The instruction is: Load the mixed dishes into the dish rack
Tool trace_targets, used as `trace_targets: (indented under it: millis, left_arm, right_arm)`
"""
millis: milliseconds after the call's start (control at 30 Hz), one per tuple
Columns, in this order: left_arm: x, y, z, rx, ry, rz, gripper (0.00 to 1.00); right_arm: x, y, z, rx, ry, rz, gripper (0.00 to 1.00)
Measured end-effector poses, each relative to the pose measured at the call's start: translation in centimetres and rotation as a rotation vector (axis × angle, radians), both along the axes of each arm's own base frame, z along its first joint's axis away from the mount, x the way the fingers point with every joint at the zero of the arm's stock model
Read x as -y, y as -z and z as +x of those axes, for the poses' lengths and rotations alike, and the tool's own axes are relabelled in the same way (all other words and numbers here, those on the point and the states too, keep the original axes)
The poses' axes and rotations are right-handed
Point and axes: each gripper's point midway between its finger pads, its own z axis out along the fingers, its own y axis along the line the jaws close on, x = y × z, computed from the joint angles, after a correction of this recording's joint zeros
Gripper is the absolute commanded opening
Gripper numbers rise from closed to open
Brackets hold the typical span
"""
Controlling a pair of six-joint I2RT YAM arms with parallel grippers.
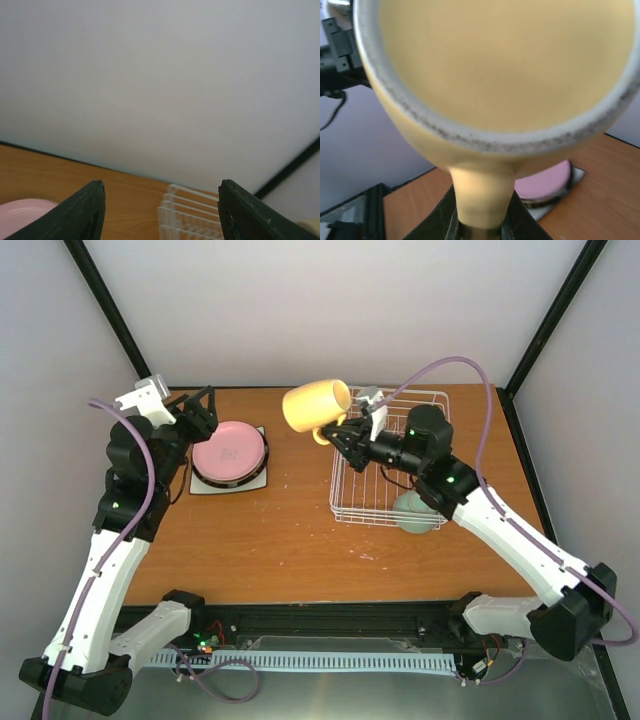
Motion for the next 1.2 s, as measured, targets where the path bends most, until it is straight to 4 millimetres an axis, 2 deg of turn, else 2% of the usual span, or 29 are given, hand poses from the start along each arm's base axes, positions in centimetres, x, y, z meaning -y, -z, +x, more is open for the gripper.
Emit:
trace_targets:
  millis: [133, 233, 333, 500, 567, 633, 767, 967, 1200]
  left_arm:
    - [-2.4, 1.8, 0.0, -0.056, -0.134, 0.116, 0.64]
    - [-3.7, 2.0, -0.4, -0.062, -0.201, 0.17, 0.64]
    - [-4.6, 2.0, -0.9, -0.061, -0.245, 0.207, 0.64]
    - [-5.3, 4.0, -0.7, -0.104, -0.284, 0.246, 0.63]
    - [-5.4, 5.1, -0.5, -0.129, -0.288, 0.26, 0.63]
    - [-5.5, 5.8, -0.5, -0.145, -0.296, 0.272, 0.63]
    - [-5.8, 6.1, -0.5, -0.151, -0.309, 0.288, 0.63]
    - [-5.8, 6.8, -0.3, -0.167, -0.309, 0.301, 0.63]
    - [-5.4, 9.4, 1.3, -0.238, -0.266, 0.319, 0.62]
  right_arm:
    - [3.8, 1.1, 1.0, -0.031, 0.144, -0.048, 0.03]
    - [6.3, 2.4, 2.0, -0.06, 0.265, -0.115, 0.03]
    - [7.8, 5.5, 3.0, -0.146, 0.355, -0.235, 0.03]
    - [9.1, 12.8, 3.9, -0.338, 0.412, -0.436, 0.03]
    - [9.9, 15.5, 3.4, -0.4, 0.425, -0.506, 0.03]
    - [10.6, 17.4, 2.8, -0.44, 0.434, -0.557, 0.03]
    - [11.3, 19.5, 2.2, -0.477, 0.441, -0.614, 0.03]
    - [11.2, 22.8, 2.0, -0.542, 0.421, -0.676, 0.03]
    - [11.6, 26.8, 1.5, -0.607, 0.402, -0.759, 0.03]
